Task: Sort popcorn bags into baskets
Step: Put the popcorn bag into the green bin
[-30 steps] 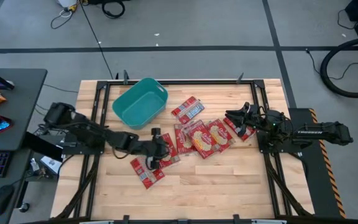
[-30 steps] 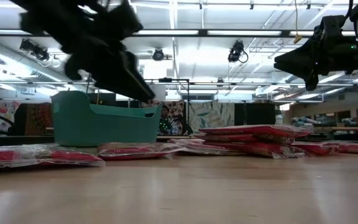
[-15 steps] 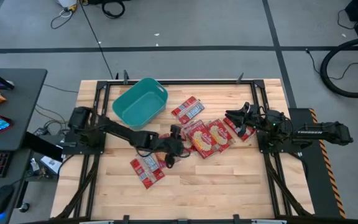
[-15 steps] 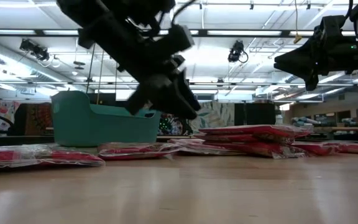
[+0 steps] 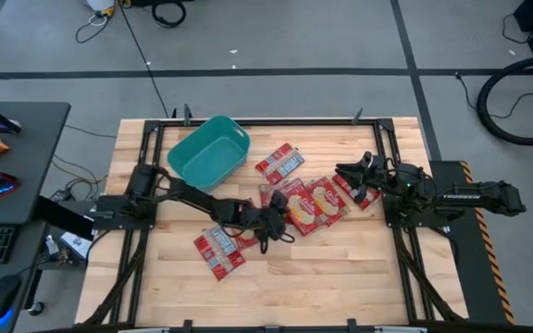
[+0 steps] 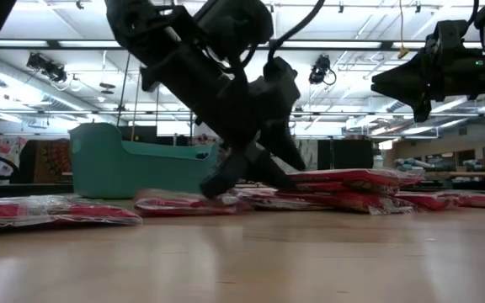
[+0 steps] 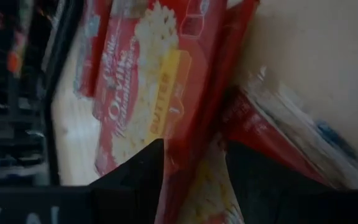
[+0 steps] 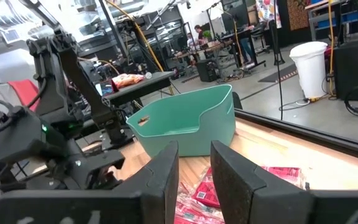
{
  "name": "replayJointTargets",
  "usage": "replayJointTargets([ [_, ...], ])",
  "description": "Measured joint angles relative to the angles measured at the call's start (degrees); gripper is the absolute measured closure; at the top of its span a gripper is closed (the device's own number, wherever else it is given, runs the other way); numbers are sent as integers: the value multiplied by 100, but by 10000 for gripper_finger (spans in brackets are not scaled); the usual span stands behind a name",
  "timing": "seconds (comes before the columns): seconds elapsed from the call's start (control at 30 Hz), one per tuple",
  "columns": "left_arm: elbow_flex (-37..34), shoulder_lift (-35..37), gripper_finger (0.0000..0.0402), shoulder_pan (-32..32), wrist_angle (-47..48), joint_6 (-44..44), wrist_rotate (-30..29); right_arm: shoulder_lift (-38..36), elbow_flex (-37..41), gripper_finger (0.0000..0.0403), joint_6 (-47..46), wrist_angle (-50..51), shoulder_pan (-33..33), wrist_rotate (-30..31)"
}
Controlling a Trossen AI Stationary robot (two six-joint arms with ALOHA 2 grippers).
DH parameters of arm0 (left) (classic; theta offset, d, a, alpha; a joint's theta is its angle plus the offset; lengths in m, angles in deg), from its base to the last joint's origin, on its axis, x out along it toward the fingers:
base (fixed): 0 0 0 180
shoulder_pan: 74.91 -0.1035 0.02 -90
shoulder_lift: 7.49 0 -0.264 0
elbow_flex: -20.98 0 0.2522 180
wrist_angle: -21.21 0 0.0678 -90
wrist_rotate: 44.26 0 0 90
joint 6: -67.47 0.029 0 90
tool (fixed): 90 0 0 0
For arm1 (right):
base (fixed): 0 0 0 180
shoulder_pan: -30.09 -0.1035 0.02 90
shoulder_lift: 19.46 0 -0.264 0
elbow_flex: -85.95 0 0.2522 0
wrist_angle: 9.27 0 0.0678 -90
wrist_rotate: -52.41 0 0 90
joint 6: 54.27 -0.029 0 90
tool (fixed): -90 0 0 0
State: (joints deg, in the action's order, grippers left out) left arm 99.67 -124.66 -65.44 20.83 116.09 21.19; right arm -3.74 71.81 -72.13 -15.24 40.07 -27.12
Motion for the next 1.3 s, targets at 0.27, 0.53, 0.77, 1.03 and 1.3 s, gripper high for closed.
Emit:
replayJointTargets([
  [0.27,2,-66,224,33,-240,364,-207,0,0,305,0,-2,-2,-1],
  [0.53,0,-94,228,-189,-277,302,-53,2,0,305,-2,-1,-1,-3],
  [0.77,0,-94,285,-329,-277,217,236,2,0,305,-2,0,0,-5],
  [1.03,-2,-50,391,-280,-184,-37,40,2,0,305,-1,0,0,-5],
  [1.3,-11,995,397,-204,1121,-979,-323,2,0,305,-1,0,-1,-7],
])
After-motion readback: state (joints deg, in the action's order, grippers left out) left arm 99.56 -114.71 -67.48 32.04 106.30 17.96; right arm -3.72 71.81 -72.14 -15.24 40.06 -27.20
